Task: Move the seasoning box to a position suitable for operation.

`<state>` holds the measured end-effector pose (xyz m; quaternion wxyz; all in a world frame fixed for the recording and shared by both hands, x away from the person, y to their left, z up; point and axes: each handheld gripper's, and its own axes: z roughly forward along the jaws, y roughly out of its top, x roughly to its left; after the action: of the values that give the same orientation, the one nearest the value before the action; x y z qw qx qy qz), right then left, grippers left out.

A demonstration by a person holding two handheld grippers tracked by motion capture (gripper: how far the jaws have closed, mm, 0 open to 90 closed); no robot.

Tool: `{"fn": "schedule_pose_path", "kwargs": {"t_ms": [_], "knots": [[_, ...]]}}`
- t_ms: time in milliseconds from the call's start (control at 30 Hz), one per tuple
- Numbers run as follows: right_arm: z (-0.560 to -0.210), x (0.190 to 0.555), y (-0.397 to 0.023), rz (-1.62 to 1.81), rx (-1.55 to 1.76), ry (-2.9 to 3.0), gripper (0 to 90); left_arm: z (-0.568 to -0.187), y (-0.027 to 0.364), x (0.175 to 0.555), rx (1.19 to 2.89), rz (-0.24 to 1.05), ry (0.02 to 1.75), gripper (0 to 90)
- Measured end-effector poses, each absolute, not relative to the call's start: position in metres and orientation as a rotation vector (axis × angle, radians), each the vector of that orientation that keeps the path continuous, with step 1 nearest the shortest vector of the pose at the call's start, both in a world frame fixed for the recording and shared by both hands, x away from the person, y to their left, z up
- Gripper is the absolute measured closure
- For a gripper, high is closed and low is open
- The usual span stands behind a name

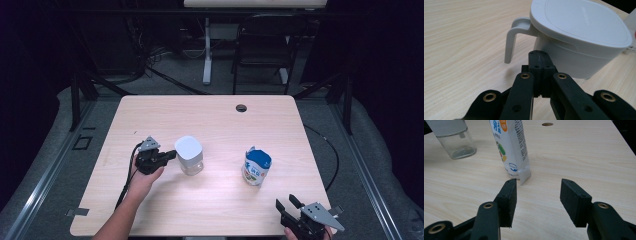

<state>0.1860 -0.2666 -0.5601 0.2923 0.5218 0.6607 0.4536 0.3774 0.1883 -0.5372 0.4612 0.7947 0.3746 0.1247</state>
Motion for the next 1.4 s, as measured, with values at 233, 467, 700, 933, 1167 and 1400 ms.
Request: {"fn": "schedule_pose_path", "kwargs": {"t_ms": [233,467,700,933,1167,1400], "knots": [[-0.561,0.186,-0.268,1.202,1.398,1.756,46.4,-0.538,0.182,0.371,1.972,0.266,0.874,90.0],[-0.561,0.185,-0.268,1.199,1.396,1.757,46.1,-0.537,0.181,0.375,1.96,0.317,0.901,88.3],[-0.561,0.184,-0.27,1.202,1.404,1.747,46.1,-0.538,0.184,0.39,1.969,0.391,0.95,77.9],[-0.561,0.183,-0.271,1.199,1.404,1.747,46.0,-0.543,0.174,0.403,1.988,0.425,0.966,72.3],[-0.562,0.182,-0.272,1.192,1.408,1.747,46.0,-0.548,0.169,0.413,2.004,0.457,0.982,64.4],[-0.562,0.181,-0.273,1.191,1.413,1.74,46.0,-0.552,0.162,0.418,2.025,0.428,0.948,64.3]]}}
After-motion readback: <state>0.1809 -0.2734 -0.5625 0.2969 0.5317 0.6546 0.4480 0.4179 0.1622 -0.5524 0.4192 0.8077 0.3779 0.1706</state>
